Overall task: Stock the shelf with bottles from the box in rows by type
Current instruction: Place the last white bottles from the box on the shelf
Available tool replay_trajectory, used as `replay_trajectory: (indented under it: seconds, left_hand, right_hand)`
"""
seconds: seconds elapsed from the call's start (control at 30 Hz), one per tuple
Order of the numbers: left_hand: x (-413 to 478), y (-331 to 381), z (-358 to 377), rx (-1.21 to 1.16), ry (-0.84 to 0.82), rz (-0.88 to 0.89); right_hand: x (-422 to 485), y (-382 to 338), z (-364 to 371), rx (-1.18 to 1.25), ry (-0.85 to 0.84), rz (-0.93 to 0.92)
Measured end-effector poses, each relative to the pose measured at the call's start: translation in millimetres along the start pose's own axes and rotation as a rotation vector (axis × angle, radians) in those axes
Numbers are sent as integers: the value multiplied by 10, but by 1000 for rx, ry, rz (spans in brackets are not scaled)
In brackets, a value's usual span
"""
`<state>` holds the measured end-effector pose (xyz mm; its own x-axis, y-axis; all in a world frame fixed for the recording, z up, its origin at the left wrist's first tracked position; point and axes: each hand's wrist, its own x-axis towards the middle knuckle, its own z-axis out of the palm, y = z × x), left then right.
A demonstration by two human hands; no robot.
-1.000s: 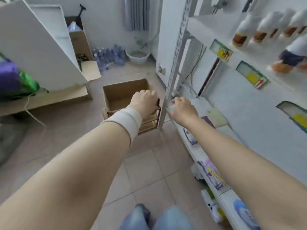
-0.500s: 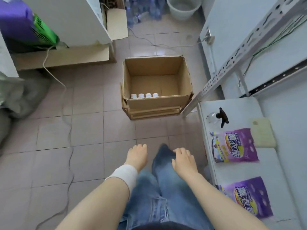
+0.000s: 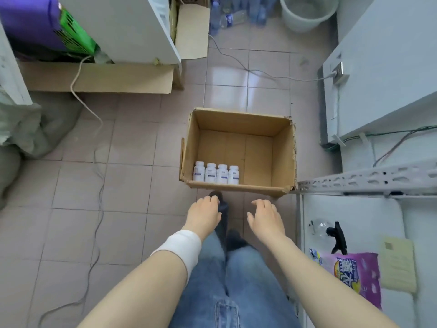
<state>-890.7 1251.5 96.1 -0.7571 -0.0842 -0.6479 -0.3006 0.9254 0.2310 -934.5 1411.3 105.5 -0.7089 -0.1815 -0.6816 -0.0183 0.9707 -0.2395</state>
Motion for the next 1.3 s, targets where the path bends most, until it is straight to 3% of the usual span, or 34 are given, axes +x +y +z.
replay_trajectory:
  seconds: [0.27, 0.53, 0.73, 0.87, 0.97, 1.1, 1.3]
  left_hand:
    - [1384, -111, -331, -84, -67, -33]
    - [3091, -443, 491, 100, -265, -67]
    - [3402, -535, 652, 213, -441, 29]
    - [3371, -492, 528, 45, -486, -12]
    - [3216, -419, 328, -113, -360, -43]
    - [2852, -254, -126, -498, -180, -63]
    - [2175, 75, -918, -875, -48, -30]
  right_hand:
    - [1278, -99, -120, 184, -98, 142]
    - [2931, 161, 791, 282, -450, 206]
    - [3125, 180, 1113, 467, -407, 321]
    - [3081, 259, 993, 497, -409, 347]
    - [2944, 344, 710, 560, -390, 370]
    - [2588, 405, 165, 682, -329, 351]
    - [1921, 338, -623, 848, -155, 304]
